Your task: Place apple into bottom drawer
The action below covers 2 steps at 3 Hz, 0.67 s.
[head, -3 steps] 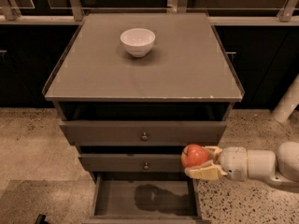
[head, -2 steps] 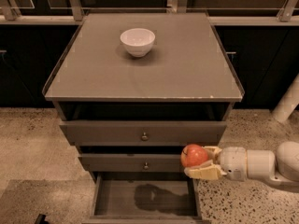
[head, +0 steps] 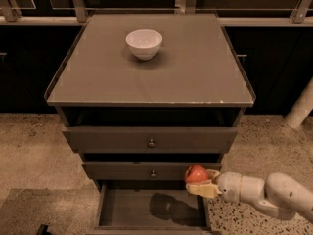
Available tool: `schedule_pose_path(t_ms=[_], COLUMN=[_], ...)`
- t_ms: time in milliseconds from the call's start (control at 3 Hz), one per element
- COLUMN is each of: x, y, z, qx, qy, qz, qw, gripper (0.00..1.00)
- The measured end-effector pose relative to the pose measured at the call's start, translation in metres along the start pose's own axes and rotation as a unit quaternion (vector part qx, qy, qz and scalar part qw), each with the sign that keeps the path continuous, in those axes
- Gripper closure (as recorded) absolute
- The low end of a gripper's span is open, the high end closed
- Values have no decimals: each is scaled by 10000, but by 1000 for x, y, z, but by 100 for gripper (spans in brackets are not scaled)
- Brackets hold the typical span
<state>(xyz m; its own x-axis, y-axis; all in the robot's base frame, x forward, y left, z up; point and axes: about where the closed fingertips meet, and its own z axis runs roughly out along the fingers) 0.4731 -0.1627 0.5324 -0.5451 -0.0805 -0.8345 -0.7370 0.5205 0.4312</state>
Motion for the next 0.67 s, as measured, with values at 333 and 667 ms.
schedule_pose_path(t_ms=[333, 667], x=[62, 62], y=[-35, -35], z=[33, 33], qx=[213, 214], qy=[-262, -260], qz=[554, 558], qw=[9979, 9979], gripper=[100, 100])
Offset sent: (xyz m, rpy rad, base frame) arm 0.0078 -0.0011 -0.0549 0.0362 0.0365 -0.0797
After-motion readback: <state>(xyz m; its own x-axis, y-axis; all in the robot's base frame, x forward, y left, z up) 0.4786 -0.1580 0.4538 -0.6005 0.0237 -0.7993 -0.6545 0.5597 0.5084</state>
